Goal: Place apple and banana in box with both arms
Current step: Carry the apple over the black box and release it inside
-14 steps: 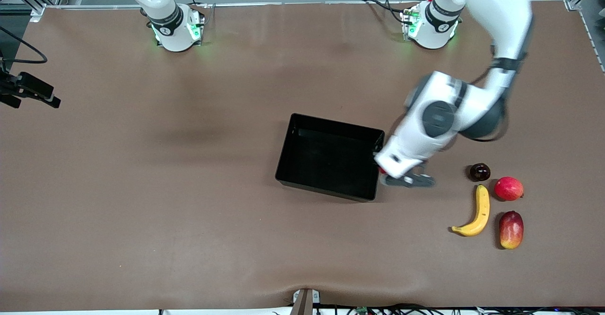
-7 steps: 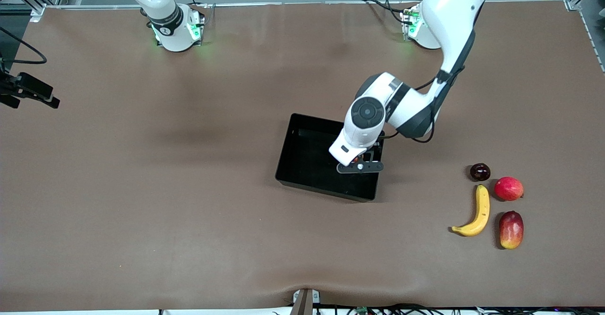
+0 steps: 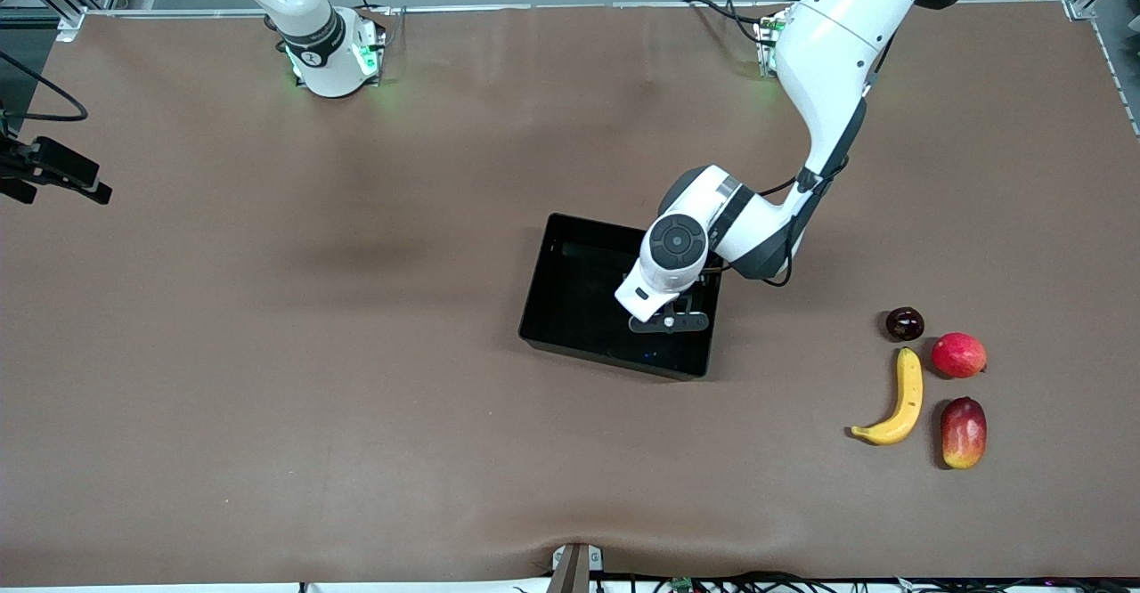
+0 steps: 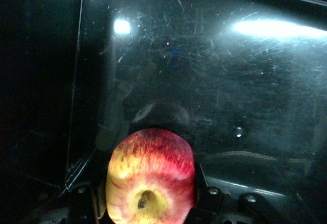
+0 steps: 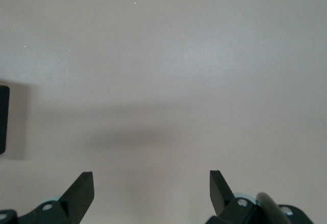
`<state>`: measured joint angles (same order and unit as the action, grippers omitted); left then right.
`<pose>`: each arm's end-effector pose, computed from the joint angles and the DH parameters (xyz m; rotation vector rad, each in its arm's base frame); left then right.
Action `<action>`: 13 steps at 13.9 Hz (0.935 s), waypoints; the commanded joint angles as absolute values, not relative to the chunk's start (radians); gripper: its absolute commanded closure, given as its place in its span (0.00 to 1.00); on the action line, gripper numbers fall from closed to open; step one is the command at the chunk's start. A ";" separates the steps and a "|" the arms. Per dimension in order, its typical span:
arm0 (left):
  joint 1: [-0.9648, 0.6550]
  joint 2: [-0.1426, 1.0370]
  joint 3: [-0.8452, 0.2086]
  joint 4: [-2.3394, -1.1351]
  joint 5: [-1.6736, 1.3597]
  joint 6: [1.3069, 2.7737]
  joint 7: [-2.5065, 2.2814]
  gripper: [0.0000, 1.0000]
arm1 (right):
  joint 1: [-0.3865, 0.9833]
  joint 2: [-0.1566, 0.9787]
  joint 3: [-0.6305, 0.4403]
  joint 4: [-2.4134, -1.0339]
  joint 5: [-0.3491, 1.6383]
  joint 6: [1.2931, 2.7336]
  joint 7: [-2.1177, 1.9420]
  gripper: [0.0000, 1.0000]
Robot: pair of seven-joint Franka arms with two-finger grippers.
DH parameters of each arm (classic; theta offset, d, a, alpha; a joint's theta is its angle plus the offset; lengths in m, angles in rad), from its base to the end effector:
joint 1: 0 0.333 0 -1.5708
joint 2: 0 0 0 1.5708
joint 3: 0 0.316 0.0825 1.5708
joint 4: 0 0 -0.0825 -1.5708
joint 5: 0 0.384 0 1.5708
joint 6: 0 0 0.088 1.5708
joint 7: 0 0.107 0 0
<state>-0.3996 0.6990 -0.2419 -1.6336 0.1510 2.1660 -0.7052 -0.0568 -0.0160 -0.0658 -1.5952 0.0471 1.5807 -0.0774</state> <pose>0.5527 -0.3835 0.2070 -3.0765 -0.0205 0.2105 0.5467 -0.0626 0.6228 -3.0930 0.0706 -0.0097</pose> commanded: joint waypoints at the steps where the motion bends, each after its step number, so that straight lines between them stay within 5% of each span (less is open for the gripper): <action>1: -0.405 0.696 -0.238 -1.628 0.169 2.168 -0.726 0.00 | -0.078 -0.023 -0.048 -1.603 0.028 1.582 -0.077 0.00; 13: -0.212 0.531 -0.222 -1.491 0.190 2.095 -0.556 0.00 | -0.077 -0.023 -0.049 -1.603 0.028 1.585 -0.077 0.00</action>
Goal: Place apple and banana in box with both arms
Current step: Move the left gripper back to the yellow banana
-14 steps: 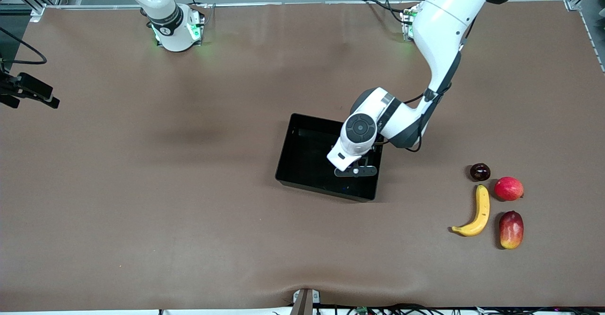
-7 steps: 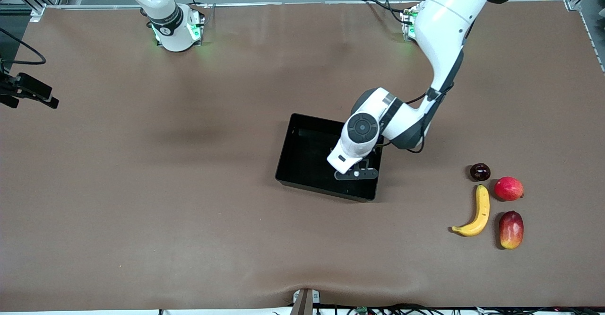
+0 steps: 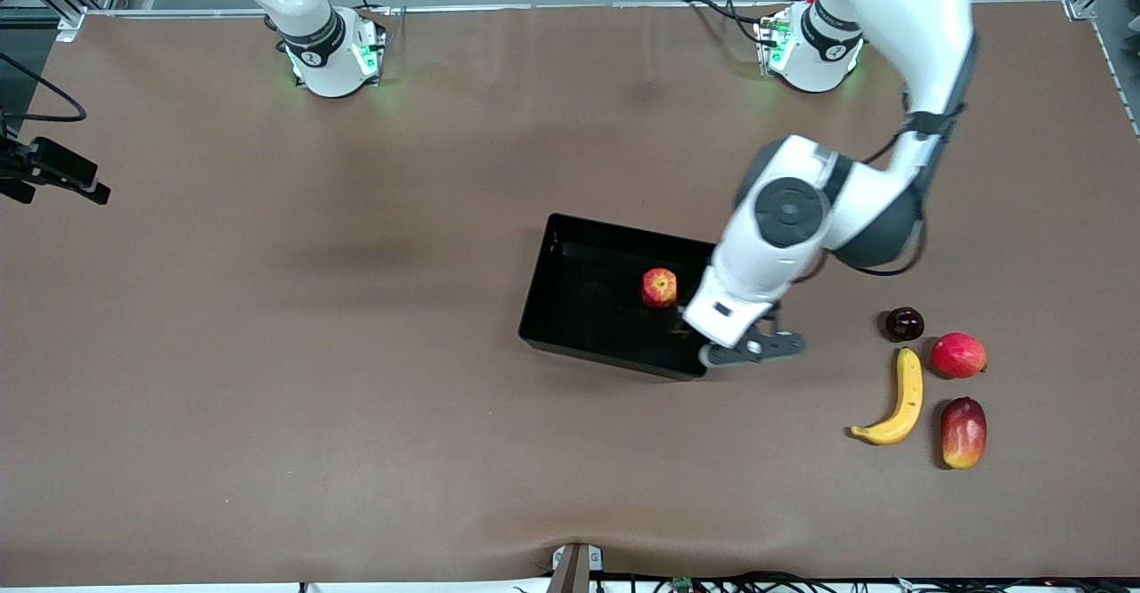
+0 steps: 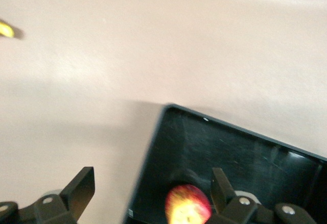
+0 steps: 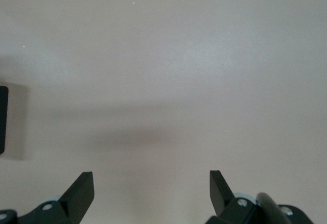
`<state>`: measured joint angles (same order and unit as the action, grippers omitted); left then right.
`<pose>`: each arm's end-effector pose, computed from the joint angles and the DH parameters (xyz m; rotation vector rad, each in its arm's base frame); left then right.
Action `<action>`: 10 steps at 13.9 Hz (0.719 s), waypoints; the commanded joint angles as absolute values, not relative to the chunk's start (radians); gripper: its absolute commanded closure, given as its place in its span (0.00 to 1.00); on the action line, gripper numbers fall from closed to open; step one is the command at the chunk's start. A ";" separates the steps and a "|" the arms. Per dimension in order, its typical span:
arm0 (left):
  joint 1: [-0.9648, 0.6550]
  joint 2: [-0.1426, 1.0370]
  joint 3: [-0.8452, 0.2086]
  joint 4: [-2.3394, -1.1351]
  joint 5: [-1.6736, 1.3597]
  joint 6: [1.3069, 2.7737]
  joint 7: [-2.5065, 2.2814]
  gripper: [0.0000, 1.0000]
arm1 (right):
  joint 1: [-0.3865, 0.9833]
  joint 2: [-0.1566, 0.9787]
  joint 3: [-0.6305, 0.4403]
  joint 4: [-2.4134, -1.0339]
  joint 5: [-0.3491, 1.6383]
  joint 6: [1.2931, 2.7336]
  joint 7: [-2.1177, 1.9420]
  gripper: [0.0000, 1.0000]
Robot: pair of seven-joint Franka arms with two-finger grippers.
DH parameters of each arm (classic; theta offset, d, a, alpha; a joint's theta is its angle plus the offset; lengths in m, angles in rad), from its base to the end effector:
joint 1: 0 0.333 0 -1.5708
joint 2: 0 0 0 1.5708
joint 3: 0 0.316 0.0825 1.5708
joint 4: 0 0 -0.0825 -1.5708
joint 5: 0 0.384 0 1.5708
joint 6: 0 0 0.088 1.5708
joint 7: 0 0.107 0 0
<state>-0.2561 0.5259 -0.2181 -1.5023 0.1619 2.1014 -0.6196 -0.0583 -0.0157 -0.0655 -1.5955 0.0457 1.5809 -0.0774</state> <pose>0.6428 -0.2932 0.3758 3.1193 0.1603 0.1447 0.5467 -0.0634 0.6225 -3.0943 0.0725 -0.0089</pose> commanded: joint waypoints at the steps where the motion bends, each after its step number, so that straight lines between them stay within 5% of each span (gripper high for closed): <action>1: -0.171 0.532 -0.224 -1.488 0.211 2.095 -0.504 0.00 | -0.080 -0.021 -0.049 -1.603 0.028 1.585 -0.077 0.00; 10: 0.023 0.641 -0.224 -1.489 0.360 2.200 -0.157 0.00 | -0.083 -0.017 -0.052 -1.603 0.028 1.582 -0.075 0.00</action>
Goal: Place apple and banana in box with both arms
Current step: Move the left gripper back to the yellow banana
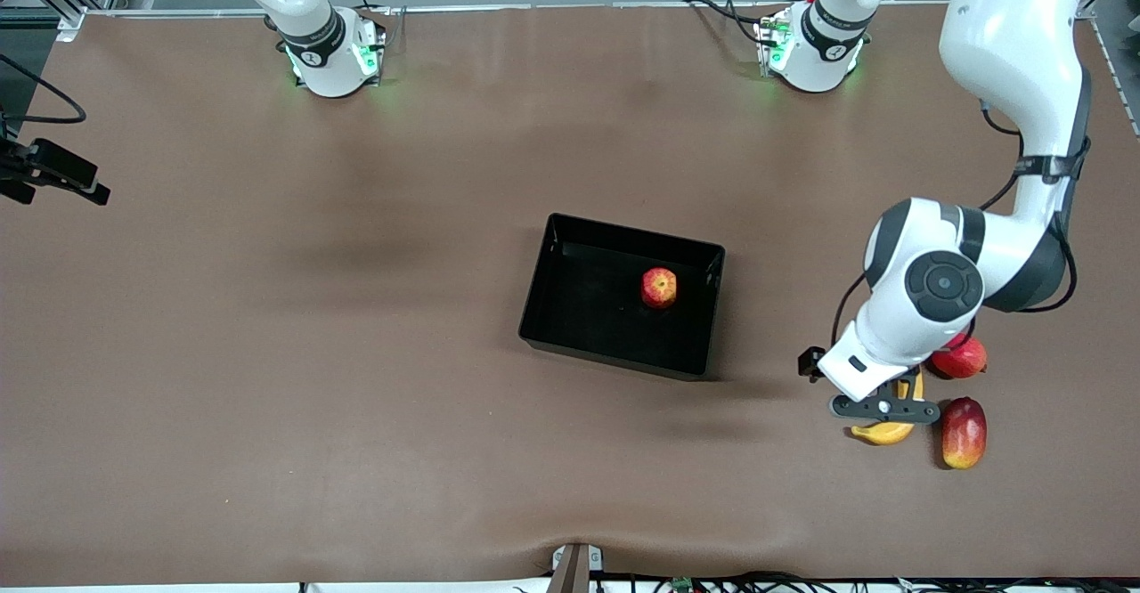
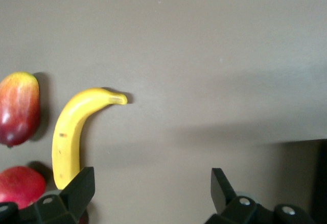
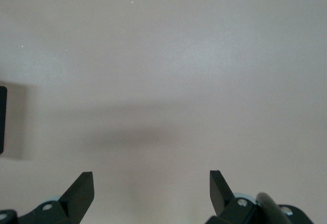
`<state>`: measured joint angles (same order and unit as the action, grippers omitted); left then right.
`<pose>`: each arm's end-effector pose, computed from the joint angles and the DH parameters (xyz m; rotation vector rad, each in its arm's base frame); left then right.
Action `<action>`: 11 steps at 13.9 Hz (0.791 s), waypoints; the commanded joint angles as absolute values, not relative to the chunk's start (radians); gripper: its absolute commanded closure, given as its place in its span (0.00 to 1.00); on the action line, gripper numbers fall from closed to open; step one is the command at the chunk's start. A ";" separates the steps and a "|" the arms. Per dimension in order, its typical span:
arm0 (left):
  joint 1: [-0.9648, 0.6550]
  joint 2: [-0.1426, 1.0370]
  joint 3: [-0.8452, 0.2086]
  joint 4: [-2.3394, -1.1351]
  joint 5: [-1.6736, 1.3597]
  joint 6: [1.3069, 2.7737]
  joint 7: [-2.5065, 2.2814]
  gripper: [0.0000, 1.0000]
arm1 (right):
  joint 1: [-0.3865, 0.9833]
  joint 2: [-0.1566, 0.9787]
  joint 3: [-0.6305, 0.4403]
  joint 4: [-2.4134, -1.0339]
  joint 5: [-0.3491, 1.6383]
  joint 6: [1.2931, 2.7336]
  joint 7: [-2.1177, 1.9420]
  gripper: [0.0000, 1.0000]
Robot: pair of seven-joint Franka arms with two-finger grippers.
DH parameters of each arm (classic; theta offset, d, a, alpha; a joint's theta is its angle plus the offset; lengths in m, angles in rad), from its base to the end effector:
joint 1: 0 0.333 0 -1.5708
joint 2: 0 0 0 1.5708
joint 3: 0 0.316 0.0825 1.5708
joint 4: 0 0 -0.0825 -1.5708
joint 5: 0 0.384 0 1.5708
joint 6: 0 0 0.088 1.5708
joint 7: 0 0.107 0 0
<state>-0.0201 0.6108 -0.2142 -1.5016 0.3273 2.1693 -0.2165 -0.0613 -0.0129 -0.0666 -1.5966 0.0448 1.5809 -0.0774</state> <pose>0.7040 -0.1285 0.3235 -2.9934 0.2261 -0.1617 0.5472 -0.0658 0.6204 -3.0949 0.0790 -0.0029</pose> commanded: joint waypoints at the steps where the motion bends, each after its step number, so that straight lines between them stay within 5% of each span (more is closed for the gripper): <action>1: 0.043 0.656 -0.224 -1.489 0.360 2.227 -0.115 0.00 | -0.083 -0.017 -0.051 -1.603 0.028 1.582 -0.075 0.00; 11: 0.208 0.810 -0.224 -1.488 0.353 2.457 0.301 0.00 | -0.084 -0.017 -0.054 -1.603 0.028 1.582 -0.075 0.00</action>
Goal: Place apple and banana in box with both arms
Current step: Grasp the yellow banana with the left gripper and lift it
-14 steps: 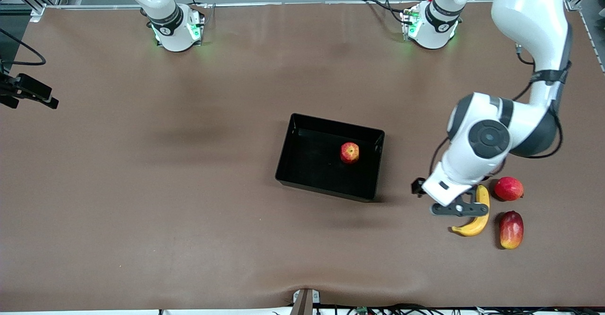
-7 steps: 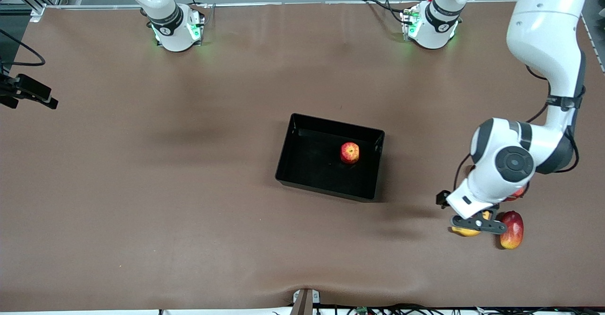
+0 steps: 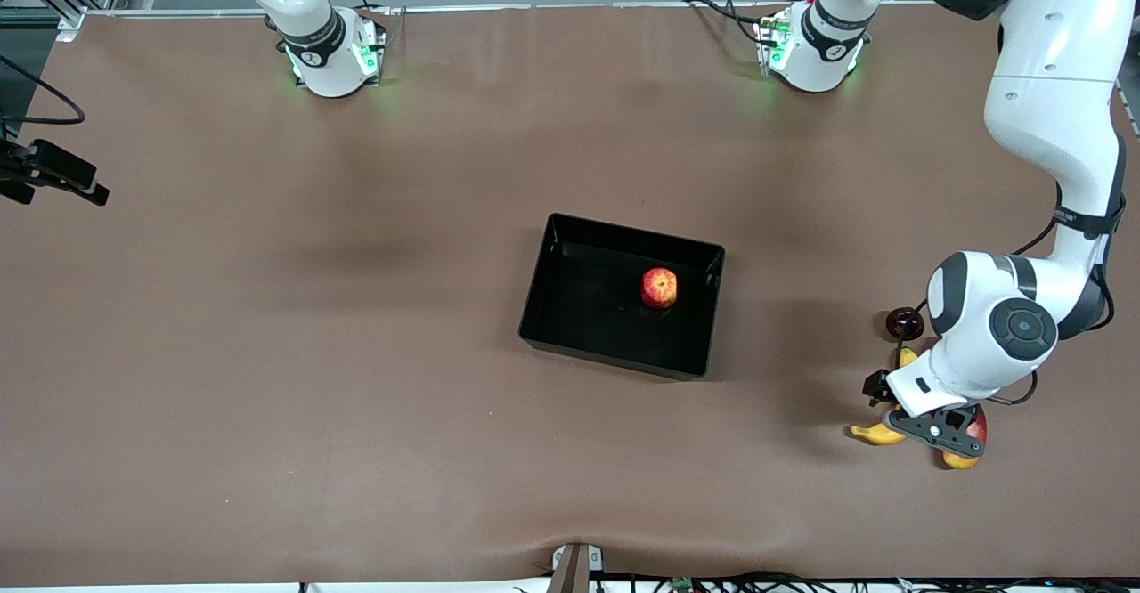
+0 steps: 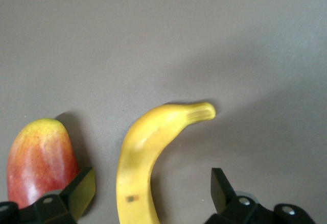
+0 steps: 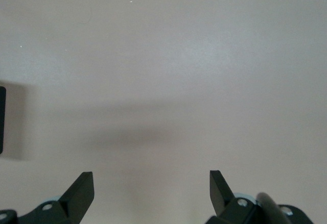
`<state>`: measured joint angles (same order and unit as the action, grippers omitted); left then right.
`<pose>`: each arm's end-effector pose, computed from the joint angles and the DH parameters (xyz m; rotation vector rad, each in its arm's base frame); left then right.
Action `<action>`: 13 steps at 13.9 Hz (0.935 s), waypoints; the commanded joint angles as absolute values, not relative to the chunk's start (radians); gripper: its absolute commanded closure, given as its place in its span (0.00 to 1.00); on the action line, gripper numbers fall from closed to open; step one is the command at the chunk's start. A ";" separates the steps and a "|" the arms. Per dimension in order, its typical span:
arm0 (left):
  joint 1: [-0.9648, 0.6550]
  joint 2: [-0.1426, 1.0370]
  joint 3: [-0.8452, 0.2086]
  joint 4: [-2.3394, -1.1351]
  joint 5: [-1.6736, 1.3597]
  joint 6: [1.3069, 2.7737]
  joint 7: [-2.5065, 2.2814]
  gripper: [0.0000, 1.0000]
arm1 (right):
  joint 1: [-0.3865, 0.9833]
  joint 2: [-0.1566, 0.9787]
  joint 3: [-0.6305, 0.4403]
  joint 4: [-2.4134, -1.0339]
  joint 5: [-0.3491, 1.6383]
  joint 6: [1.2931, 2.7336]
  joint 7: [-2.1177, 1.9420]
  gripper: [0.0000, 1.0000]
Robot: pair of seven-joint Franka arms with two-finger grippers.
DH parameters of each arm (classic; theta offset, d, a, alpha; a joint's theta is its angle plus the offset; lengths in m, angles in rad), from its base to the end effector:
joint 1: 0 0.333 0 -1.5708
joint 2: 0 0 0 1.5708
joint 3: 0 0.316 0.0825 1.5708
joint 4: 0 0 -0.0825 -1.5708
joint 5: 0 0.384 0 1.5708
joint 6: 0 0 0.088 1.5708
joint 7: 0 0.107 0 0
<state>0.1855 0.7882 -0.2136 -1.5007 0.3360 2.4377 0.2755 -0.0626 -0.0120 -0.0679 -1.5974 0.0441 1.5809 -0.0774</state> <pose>0.7301 0.0087 0.2236 -2.9364 0.6993 -0.2422 0.5473 -0.0673 0.6195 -3.0953 0.0830 -0.0002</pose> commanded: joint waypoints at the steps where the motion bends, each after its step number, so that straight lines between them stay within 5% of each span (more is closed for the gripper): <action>1: 0.225 0.822 -0.224 -1.488 0.347 2.460 0.292 0.00 | -0.083 -0.017 -0.054 -1.603 0.028 1.582 -0.075 0.00; 5: 0.232 0.825 -0.224 -1.503 0.313 2.459 0.281 0.05 | -0.083 -0.017 -0.054 -1.601 0.028 1.583 -0.075 0.00; 7: 0.233 0.839 -0.224 -1.503 0.313 2.459 0.282 0.32 | -0.083 -0.017 -0.054 -1.600 0.028 1.586 -0.075 0.00; 10: 0.227 0.830 -0.225 -1.502 0.282 2.448 0.264 0.89 | -0.093 -0.015 -0.054 -1.603 0.028 1.585 -0.075 0.00; 11: 0.224 0.824 -0.230 -1.502 0.279 2.442 0.259 1.00 | -0.098 -0.015 -0.054 -1.603 0.029 1.585 -0.075 0.00; 13: 0.219 0.807 -0.242 -1.499 0.279 2.409 0.259 1.00 | -0.100 -0.014 -0.054 -1.603 0.029 1.583 -0.075 0.00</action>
<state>0.2263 0.8366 -0.2321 -1.4975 0.2962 2.4460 0.2689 -0.0758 -0.0115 -0.0700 -1.5978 0.0434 1.5817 -0.0773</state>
